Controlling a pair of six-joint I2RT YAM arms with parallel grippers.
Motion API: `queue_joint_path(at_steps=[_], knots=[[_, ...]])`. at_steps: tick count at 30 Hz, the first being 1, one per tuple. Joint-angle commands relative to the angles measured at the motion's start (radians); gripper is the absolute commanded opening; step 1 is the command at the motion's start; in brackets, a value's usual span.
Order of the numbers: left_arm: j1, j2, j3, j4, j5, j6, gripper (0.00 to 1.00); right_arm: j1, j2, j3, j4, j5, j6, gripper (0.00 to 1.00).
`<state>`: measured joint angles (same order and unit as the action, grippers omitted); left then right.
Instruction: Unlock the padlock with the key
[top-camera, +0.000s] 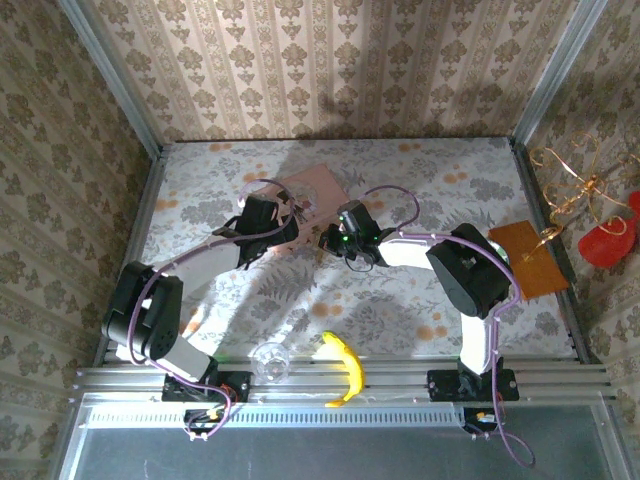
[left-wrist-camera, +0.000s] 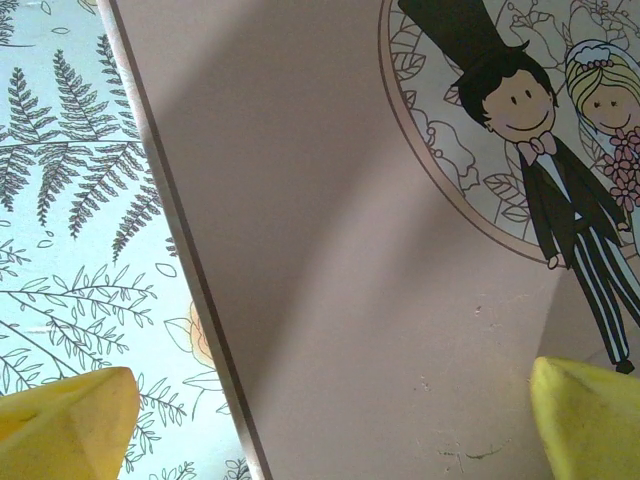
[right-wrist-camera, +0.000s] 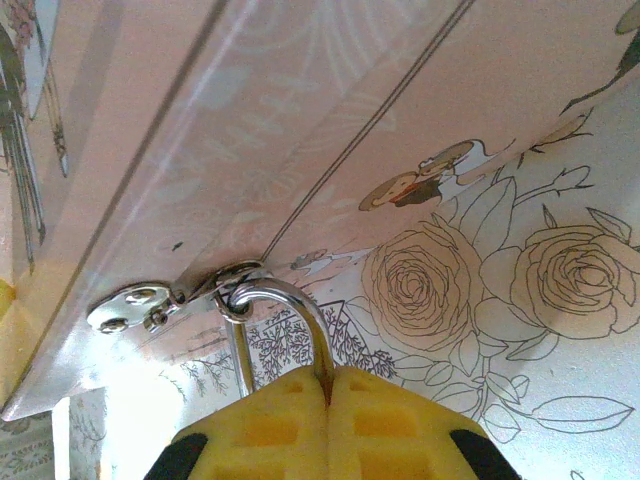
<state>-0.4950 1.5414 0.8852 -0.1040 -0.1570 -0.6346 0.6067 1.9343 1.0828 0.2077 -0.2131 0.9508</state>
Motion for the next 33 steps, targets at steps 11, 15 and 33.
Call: queue_joint_path(at_steps=[11, 15, 33], knots=[[0.022, 0.0, -0.034, -0.137, -0.038, 0.034, 1.0, -0.065, -0.066, -0.032, 0.069, 0.103, 0.064, 0.0], [0.022, 0.001, -0.035, -0.135, -0.03, 0.029, 1.0, -0.073, -0.042, -0.031, 0.115, 0.075, 0.106, 0.0], [0.014, 0.006, -0.027, -0.138, -0.059, 0.056, 1.0, -0.076, 0.046, -0.036, 0.285, 0.085, 0.229, 0.0]])
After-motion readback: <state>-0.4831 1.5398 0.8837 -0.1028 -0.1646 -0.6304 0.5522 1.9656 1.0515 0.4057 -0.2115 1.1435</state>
